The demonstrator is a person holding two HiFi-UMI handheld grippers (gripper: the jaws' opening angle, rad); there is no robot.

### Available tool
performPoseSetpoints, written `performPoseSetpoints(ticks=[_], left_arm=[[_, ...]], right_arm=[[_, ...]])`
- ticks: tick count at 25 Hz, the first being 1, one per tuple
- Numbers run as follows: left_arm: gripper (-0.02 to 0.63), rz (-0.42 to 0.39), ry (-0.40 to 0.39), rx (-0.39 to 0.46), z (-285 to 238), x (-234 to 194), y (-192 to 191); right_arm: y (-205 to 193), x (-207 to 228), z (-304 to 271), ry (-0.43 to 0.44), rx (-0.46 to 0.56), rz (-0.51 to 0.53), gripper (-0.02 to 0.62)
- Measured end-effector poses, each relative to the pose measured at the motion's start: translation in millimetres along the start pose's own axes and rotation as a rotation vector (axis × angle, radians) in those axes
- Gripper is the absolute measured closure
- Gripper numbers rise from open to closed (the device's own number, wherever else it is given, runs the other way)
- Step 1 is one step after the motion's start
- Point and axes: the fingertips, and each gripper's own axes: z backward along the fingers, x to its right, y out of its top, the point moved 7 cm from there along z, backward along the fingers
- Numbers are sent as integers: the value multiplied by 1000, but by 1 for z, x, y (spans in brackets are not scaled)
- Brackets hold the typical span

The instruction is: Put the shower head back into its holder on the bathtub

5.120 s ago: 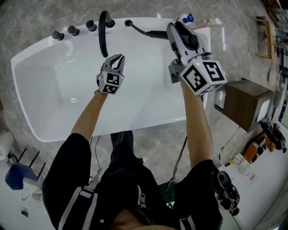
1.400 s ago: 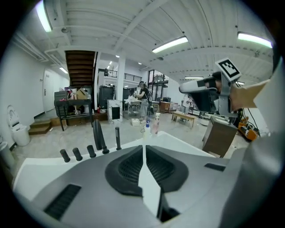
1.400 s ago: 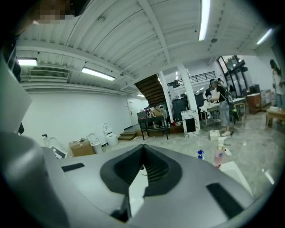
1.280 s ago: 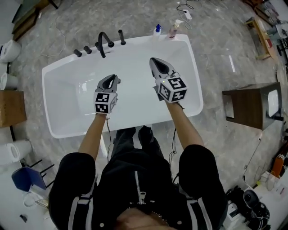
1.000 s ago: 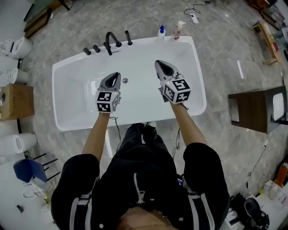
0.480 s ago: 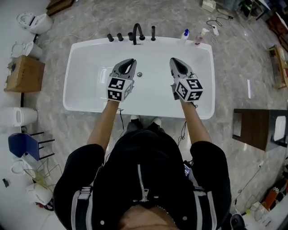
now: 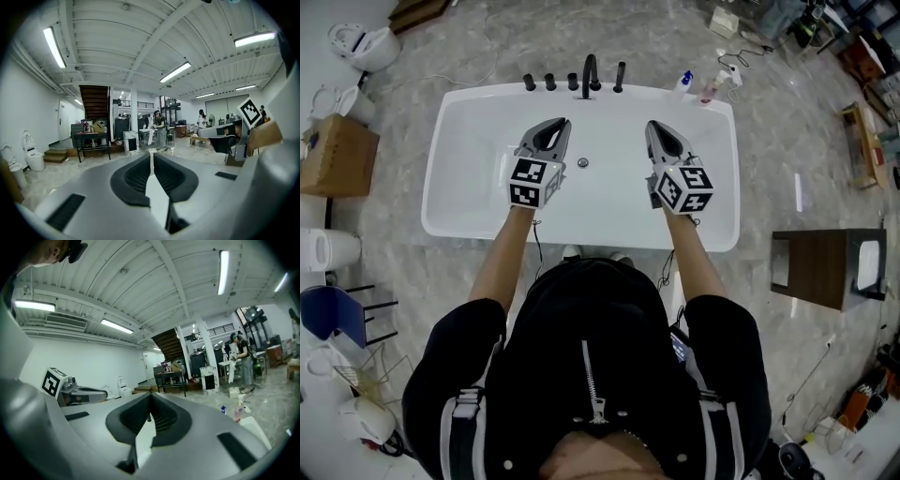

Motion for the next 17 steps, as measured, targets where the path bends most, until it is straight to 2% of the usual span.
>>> performPoseSetpoints(ticks=[17], left_arm=[[568,39,-19,-11,34,-51,-28]], right_arm=[[-2,-48,-4,-51,-15,70,591]])
